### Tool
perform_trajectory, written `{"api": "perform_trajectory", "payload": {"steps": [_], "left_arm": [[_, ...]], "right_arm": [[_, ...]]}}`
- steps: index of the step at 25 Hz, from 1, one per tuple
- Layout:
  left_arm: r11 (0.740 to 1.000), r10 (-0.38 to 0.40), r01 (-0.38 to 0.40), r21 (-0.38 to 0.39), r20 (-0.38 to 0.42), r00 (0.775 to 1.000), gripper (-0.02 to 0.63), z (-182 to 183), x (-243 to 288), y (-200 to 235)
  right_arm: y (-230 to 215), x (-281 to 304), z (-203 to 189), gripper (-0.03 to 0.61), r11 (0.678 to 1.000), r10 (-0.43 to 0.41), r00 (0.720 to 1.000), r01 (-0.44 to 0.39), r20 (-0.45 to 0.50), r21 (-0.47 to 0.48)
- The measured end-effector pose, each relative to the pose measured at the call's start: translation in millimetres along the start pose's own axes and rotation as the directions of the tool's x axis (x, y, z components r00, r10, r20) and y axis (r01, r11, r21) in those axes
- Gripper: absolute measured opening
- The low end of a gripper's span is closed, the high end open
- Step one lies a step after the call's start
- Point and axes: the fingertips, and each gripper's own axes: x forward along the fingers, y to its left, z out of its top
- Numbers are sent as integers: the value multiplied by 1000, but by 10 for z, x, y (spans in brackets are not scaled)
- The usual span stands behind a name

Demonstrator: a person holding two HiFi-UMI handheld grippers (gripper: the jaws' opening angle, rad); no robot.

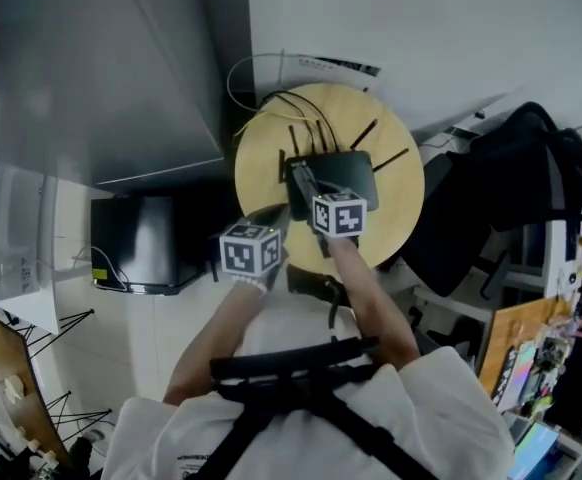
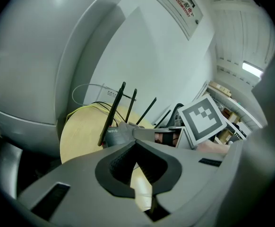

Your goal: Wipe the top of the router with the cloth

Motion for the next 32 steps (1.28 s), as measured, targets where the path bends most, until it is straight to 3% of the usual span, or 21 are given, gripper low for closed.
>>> {"api": "perform_trajectory", "payload": {"steps": [9,17,20,25,32], "left_arm": [[997,59,-60,-42,-5,998,-3,48,153,113],[996,74,-75,-42,-31,997,-3,-16,230,85],[997,70,-71,-36,-38,997,-3,-9,260,62],[998,55,-56,-20,-55,997,-3,0,351,-15],[1000,-2,3,17,-90,996,-3,-18,544,-248]], "right_arm": [[-127,602,46,40,998,-18,992,10,-124,-67],[-81,923,-6,40,991,8,988,-29,-153,-131],[-221,916,-43,40,989,-37,984,12,-174,-145],[-604,771,78,40,983,-124,983,104,-132,-151],[-1294,540,63,40,965,-246,962,232,-121,-120]]}}
